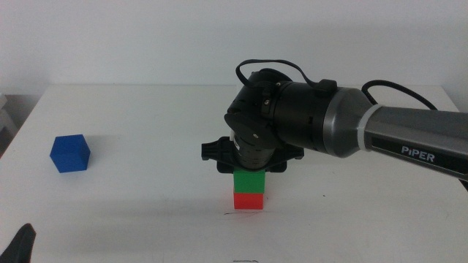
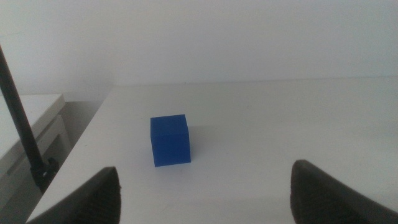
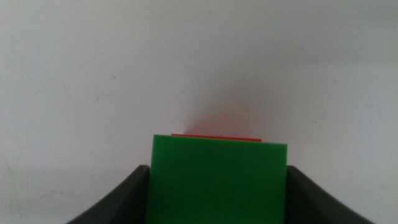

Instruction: Stack red cubes first, then green, then blue cubes in a specific spot.

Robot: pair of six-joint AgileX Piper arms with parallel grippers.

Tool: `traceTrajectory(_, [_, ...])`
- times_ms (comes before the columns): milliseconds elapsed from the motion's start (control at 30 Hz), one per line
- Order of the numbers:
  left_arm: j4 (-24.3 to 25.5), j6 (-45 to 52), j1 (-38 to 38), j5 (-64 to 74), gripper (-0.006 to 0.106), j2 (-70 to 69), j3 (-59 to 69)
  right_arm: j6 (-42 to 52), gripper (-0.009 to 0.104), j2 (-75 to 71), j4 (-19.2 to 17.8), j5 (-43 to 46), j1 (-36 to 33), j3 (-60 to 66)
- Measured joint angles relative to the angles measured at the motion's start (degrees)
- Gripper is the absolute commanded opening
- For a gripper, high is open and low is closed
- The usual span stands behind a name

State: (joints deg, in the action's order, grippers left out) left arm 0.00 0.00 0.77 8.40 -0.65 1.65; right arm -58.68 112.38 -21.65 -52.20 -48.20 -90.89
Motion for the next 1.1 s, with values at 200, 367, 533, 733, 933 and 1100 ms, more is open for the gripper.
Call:
traceTrajectory(200, [0.0,0.0,0.0,0.0,0.093,0.0,0.0,0.0,0.086,0.2,0.4,0.2,0.0,0.0])
traceTrajectory(367, [0.0,0.0,0.0,0.0,0.093,0.0,0.0,2.1,0.092,-2.5,1.5,0.1,0.0,0.2])
traceTrajectory(533, [0.0,0.0,0.0,0.0,0.093,0.0,0.0,15.5,0.092,-15.0,6.2,-2.5,1.1,0.3])
traceTrajectory(733, [0.0,0.0,0.0,0.0,0.093,0.0,0.0,45.2,0.092,-34.7,14.3,-4.4,6.5,6.4])
traceTrajectory(933, [0.0,0.0,0.0,0.0,0.093,0.0,0.0,70.2,0.09,-55.2,29.1,1.0,12.3,19.9])
traceTrajectory(1100, [0.0,0.0,0.0,0.0,0.093,0.0,0.0,73.7,0.088,-62.6,32.0,2.2,14.8,24.2])
